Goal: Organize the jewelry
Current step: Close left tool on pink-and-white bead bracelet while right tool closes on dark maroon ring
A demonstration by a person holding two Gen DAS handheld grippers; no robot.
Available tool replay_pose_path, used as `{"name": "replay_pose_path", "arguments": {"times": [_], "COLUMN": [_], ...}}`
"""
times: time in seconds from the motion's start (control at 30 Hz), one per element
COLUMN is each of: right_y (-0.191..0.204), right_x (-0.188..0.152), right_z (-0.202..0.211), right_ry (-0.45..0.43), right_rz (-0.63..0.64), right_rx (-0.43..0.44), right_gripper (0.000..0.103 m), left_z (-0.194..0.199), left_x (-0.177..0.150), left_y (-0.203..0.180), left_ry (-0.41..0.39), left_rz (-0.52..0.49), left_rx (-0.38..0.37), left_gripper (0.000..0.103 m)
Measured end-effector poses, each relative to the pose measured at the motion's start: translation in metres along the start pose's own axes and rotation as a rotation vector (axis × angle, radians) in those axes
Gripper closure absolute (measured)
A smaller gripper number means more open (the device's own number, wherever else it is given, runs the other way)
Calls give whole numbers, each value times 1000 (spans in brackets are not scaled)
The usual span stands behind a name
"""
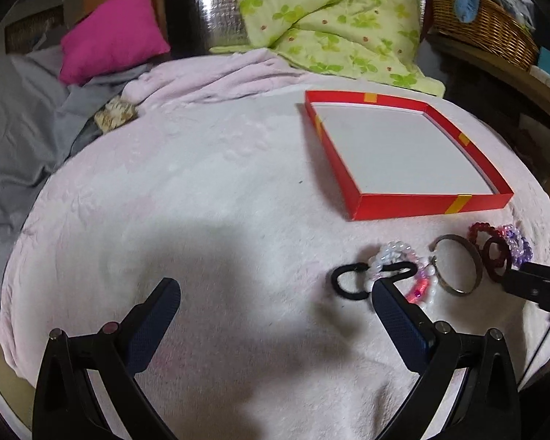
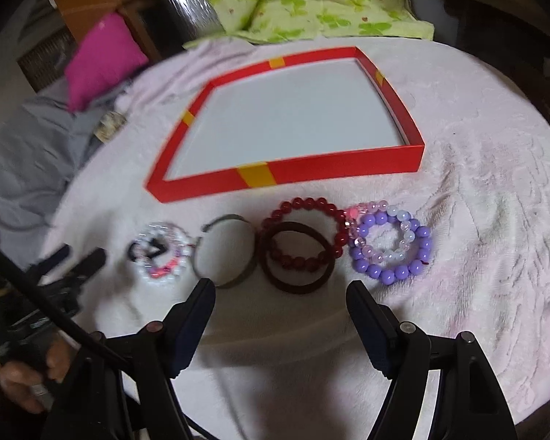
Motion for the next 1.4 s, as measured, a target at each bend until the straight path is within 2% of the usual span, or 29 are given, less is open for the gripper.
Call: {"name": "replay_pose_path", "arguments": {"times": [0.07,0.13,0.17,0.23,0.3,0.37,0.4,0.47,0.57,0.63,0.73,0.83,1.0,1.1,1.3,1.4], "right_y": [0,-2,-3,-4,-3,-4,-4,-6,-9,-12,-16,-18,-25,-26,-28,-27], "right_x": [3,5,6,7,8,8,8,8,7,7,7,7,4,6,6,5], "right_z": [-9,-16,-18,-20,-19,-18,-18,-17,-14,-10,-7,-5,0,2,10,9], "right_ry": [27,41,48,43,36,25,21,20,13,3,-5,-2,-17,-29,-61,-49], "right_rz": [-7,-26,-28,-28,-27,-27,-28,-39,-56,-71,-94,-115,-143,-159,-168,-174], "right_rx": [-14,-9,-6,-23,-17,-20,-23,-16,0,18,49,88,138,160,187,206], "right_gripper": [26,40,51,63,77,83,85,85,85,88,88,88,88,88,88,88], "left_z": [-2,-5,-7,-9,-13,-18,-22,-30,-37,-37,-34,-31,-15,-9,1,-3], "left_x": [1,3,4,7,12,15,15,15,13,12,11,12,18,19,18,14], "left_y": [-5,-9,-9,-11,-13,-17,-20,-25,-34,-38,-46,-49,-53,-56,-59,-59], "left_ry": [4,11,14,12,10,24,37,68,99,99,92,79,23,9,-16,3], "left_rz": [-7,-18,-25,-26,-28,-34,-35,-36,-40,-51,-75,-85,-68,-74,-82,-82], "left_rx": [-19,-27,-27,-36,-59,-94,-118,-152,-198,-210,-251,-263,-368,-400,-441,-448], "left_gripper": [0,0,0,2,9,25,28,45,63,69,91,93,95,95,95,95]}}
Point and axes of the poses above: each gripper's, at about its wrist camera, not at the fingertips, and z roughly against the way its jaws point, y to its left, x to its top, the point moved 4 cm from there along -z, roughly the way its jaws point, and after that the axes turned 6 degrees about -x, right-handed, at the moved point
